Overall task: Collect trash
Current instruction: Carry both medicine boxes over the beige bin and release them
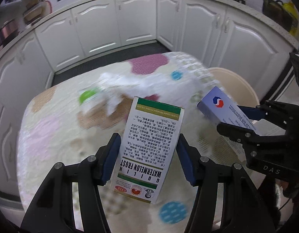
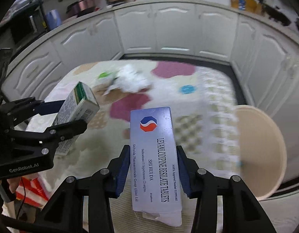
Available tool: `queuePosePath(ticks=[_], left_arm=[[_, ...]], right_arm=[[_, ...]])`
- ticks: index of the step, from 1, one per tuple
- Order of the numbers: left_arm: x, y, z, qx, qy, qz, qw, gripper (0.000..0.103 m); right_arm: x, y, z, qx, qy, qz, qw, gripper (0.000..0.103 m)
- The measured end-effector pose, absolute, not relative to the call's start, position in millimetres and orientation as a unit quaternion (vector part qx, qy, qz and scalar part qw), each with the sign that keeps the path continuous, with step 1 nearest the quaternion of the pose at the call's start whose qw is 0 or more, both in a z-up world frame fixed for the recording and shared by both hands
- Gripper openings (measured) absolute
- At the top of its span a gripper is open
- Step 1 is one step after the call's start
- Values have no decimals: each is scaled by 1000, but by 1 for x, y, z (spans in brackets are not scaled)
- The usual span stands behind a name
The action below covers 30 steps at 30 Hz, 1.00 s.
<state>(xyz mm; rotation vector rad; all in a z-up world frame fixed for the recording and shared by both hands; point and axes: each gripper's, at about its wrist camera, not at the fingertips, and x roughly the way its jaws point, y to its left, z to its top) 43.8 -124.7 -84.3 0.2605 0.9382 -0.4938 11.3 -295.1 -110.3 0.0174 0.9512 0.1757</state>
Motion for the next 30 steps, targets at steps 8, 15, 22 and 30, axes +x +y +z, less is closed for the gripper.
queuePosePath(ticks=[8, 15, 22, 30], left_arm=[[44, -198, -82, 127, 443, -276, 843, 56], [55, -251, -88, 131, 451, -289, 834, 56], [66, -298, -97, 138, 456, -294, 829, 56], [76, -345, -113, 132, 472, -299, 819, 56]], right_arm=[[1, -361, -102, 32, 449, 21, 893, 44], [1, -413, -106, 55, 445, -30, 893, 44], [10, -466, -120, 85, 455, -74, 883, 44], [19, -509, -142, 122, 470, -106, 868, 44]])
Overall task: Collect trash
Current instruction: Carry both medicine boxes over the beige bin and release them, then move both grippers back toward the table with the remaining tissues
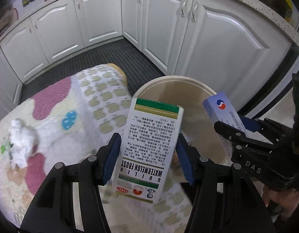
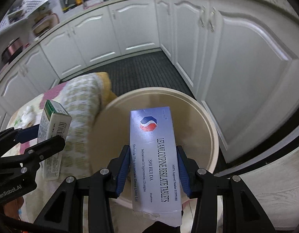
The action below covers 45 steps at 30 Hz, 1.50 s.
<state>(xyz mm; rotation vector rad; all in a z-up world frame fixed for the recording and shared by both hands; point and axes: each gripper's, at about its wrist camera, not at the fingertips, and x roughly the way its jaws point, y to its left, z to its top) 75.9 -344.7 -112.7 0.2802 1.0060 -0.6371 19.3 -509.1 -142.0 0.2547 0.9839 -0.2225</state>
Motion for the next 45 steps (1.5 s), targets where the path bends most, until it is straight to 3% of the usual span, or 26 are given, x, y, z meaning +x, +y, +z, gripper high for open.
queuePosePath(ticks=[9, 13, 28, 36, 45], left_arm=[[79, -369, -123, 123, 479, -303, 815, 56], [82, -368, -126, 109, 491, -307, 808, 57], [72, -331, -113, 106, 476, -280, 827, 57], [86, -257, -103, 91, 475, -231, 844, 57], [134, -123, -98, 34, 484, -114, 867, 57]], right_arm=[[28, -534, -158, 158, 470, -120, 860, 45], [27, -537, -165, 160, 475, -132, 855, 54], [16, -514, -150, 163, 475, -105, 858, 54], [21, -467, -133, 152, 466, -51, 870, 55], [44, -401, -128, 123, 472, 10, 873, 56]])
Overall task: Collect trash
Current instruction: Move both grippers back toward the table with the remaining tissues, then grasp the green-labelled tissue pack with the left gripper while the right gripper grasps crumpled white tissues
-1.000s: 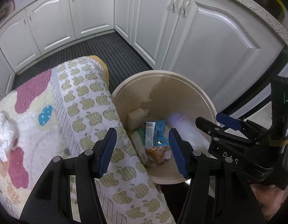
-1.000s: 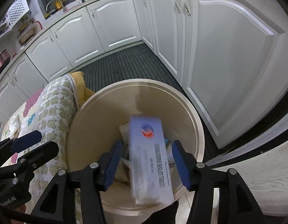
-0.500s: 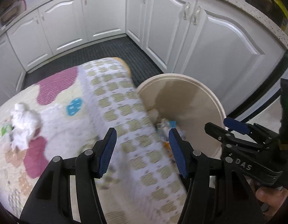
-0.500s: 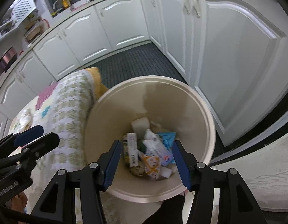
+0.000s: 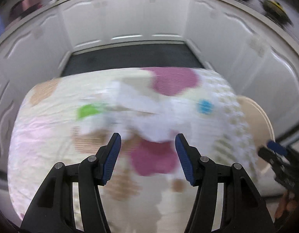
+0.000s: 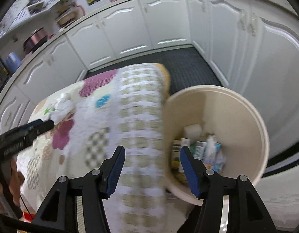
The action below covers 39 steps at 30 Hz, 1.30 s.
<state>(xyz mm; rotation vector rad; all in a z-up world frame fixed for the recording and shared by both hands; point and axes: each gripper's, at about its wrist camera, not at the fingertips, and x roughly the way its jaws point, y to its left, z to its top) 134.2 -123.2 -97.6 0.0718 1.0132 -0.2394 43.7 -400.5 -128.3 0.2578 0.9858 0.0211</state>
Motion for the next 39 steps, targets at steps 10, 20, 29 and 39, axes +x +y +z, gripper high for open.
queuePosePath(ticks=[10, 20, 29, 39], left_arm=[[200, -55, -131, -45, 526, -62, 847, 64], [187, -41, -126, -47, 511, -96, 853, 27], [150, -6, -104, -36, 502, -102, 858, 25], [127, -12, -106, -18, 486, -100, 868, 25]], right_arm=[[79, -336, -117, 107, 463, 77, 876, 65], [120, -289, -119, 88, 457, 123, 876, 65], [178, -212, -140, 29, 459, 166, 872, 72], [178, -223, -151, 58, 464, 153, 870, 19]])
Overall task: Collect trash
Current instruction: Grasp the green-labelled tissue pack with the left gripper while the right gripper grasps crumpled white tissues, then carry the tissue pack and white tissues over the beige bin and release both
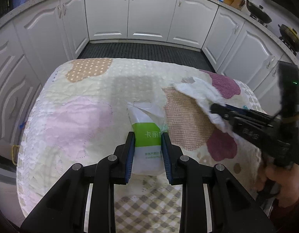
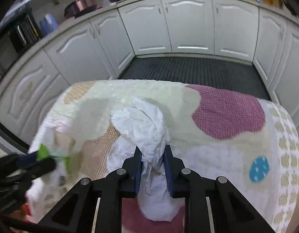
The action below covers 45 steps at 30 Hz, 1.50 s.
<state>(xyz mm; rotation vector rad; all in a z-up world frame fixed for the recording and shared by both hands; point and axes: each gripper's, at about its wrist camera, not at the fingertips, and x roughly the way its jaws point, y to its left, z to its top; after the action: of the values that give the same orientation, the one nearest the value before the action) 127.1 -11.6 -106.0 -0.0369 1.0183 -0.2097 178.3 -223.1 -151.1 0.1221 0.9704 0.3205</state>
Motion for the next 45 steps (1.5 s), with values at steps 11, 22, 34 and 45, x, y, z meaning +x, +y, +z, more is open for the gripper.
queuePosePath(ticks=[11, 22, 34, 45], left_arm=[[109, -54, -98, 3, 471, -126, 873, 25], [89, -112, -88, 41, 454, -163, 875, 25], [71, -167, -83, 66, 446, -203, 869, 25], [60, -198, -80, 80, 444, -226, 863, 25]], right_arm=[[116, -269, -115, 68, 437, 128, 888, 19], [68, -319, -108, 96, 425, 82, 896, 19], [34, -373, -107, 117, 420, 42, 899, 19], [20, -397, -105, 131, 412, 23, 901, 19]])
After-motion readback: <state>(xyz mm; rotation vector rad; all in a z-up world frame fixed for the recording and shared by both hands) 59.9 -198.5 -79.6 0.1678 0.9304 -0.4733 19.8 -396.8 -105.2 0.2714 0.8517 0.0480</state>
